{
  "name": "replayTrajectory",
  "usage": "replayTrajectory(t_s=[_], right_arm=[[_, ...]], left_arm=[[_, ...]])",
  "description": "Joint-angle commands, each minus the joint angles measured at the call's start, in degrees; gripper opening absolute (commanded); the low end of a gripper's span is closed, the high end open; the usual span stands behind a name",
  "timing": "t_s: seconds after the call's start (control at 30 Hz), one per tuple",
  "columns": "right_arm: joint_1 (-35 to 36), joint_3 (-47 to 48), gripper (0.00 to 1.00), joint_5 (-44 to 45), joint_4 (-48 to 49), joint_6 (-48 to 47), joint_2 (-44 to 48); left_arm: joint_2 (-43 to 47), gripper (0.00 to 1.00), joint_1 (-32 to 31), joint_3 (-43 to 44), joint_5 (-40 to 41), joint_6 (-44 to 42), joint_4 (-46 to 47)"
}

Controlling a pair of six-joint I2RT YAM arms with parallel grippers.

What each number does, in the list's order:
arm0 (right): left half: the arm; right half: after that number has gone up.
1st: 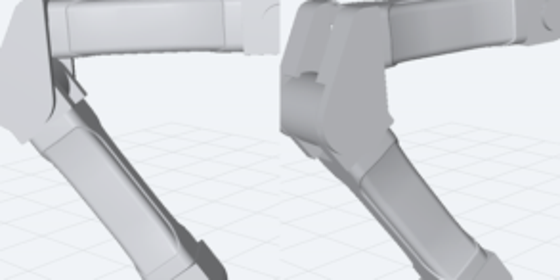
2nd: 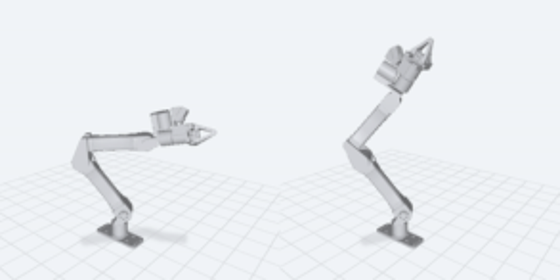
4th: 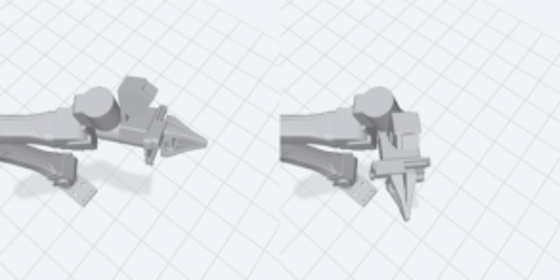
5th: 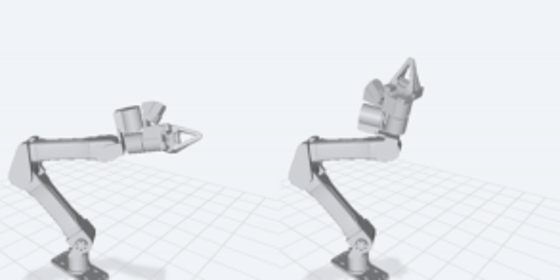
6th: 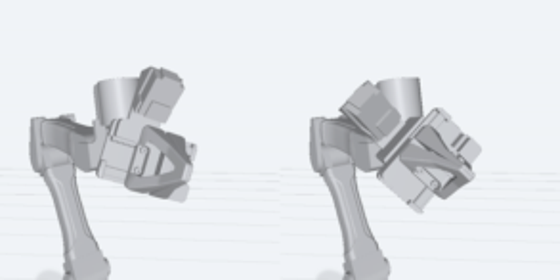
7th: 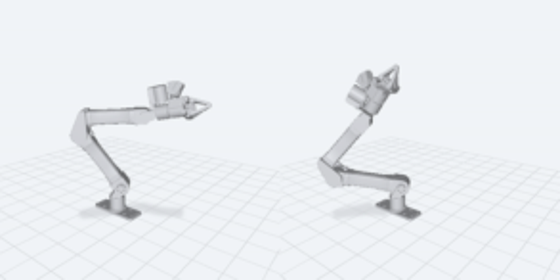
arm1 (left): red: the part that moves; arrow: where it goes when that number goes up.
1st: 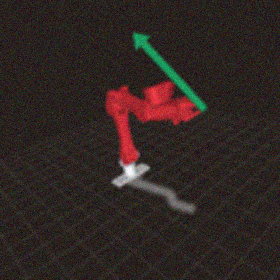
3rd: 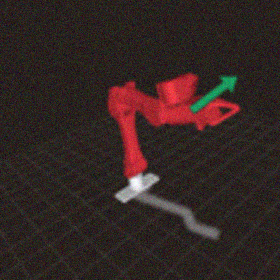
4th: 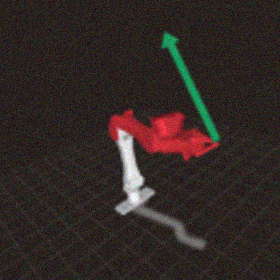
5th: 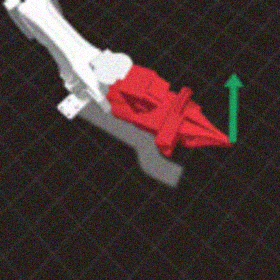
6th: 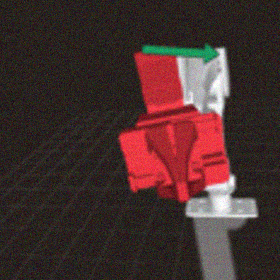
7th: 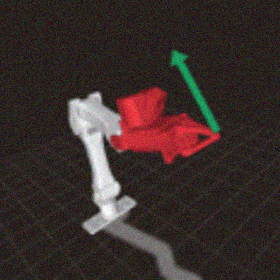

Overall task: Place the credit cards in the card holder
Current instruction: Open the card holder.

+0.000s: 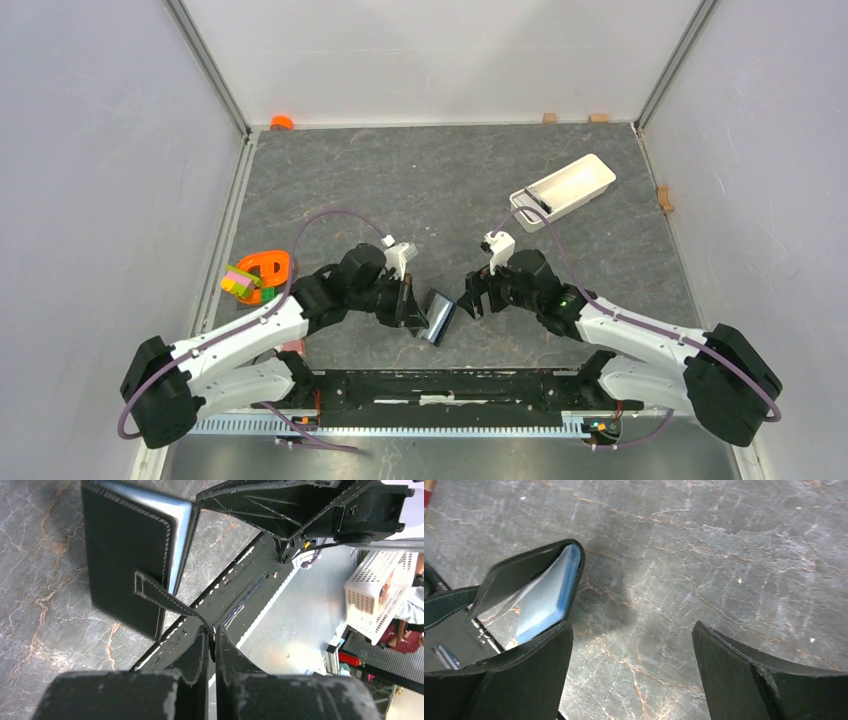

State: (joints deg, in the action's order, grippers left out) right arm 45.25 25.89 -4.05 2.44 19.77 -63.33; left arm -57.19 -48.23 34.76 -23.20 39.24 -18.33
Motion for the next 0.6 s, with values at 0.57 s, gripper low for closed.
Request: replayTrajectory(t_s=[0.57], right_arm=[[0.1, -12.4, 0.73, -12.2, 28.3, 20.1, -2.9]], left_arm=[[-8.2, 0.02, 17.7, 1.4, 7.1, -5.3, -10.1]])
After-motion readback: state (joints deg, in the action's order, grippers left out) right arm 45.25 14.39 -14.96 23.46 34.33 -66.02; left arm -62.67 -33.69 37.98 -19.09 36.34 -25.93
